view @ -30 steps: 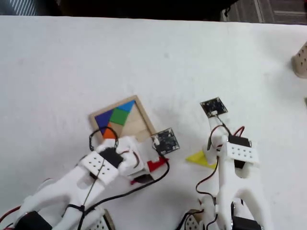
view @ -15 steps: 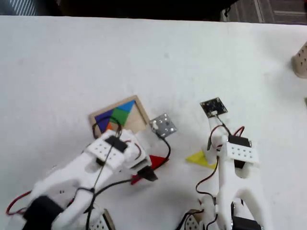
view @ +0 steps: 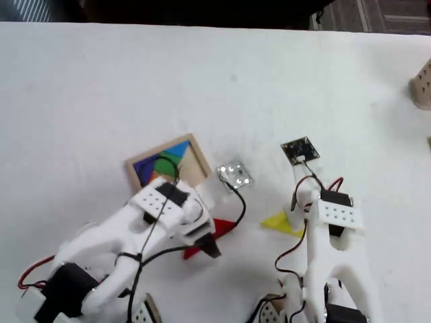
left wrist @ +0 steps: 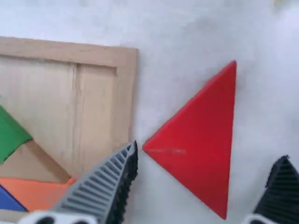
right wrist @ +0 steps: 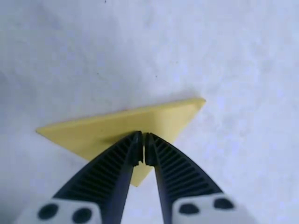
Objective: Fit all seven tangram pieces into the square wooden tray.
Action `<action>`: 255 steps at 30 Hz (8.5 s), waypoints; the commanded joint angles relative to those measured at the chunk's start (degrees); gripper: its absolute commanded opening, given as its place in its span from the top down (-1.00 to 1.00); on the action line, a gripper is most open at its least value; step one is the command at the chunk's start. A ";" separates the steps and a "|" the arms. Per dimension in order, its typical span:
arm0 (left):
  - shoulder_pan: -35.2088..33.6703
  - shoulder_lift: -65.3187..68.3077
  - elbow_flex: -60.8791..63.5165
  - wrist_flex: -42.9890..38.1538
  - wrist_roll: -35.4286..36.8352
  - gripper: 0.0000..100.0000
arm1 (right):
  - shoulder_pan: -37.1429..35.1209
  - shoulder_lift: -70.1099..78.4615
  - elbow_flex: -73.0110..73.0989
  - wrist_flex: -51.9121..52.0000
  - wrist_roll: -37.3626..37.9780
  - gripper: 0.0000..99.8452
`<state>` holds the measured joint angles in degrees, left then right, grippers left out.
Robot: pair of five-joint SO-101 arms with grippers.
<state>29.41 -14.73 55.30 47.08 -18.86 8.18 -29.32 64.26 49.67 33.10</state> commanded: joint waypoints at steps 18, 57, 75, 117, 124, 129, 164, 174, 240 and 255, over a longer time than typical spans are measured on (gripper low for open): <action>-1.01 11.21 -10.73 5.63 -0.62 0.13 | -0.48 -0.84 0.18 0.66 0.97 0.96; 3.30 11.47 -4.57 1.67 10.64 0.15 | -0.40 -0.84 0.09 0.40 1.05 0.96; 3.47 11.56 -4.48 2.02 8.26 0.47 | -0.40 -0.84 0.00 0.40 1.05 0.96; -2.68 -6.20 2.11 -10.55 17.58 0.56 | -0.48 -0.84 0.00 0.31 1.05 0.96; -7.60 -10.68 2.02 -10.55 17.58 0.56 | -0.57 -0.84 0.00 0.31 1.05 0.96; -14.29 -10.86 1.85 -15.12 24.35 0.55 | -0.66 -0.84 0.00 0.31 1.05 0.96; -19.03 11.82 -18.11 -6.24 48.18 0.55 | -0.75 -0.66 0.26 -1.63 0.53 0.96; -18.77 10.77 -18.37 -6.42 48.18 0.56 | -0.75 -0.48 0.35 -1.98 0.44 0.96; -11.03 8.40 -16.79 -16.18 46.59 0.96 | -3.30 -0.22 0.35 -1.98 0.44 0.96; -5.32 27.91 -33.05 -14.24 41.76 0.96 | -3.21 -0.22 0.44 -1.89 0.88 0.96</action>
<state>25.71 11.91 25.49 32.48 23.43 5.54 -29.32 64.62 48.18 33.45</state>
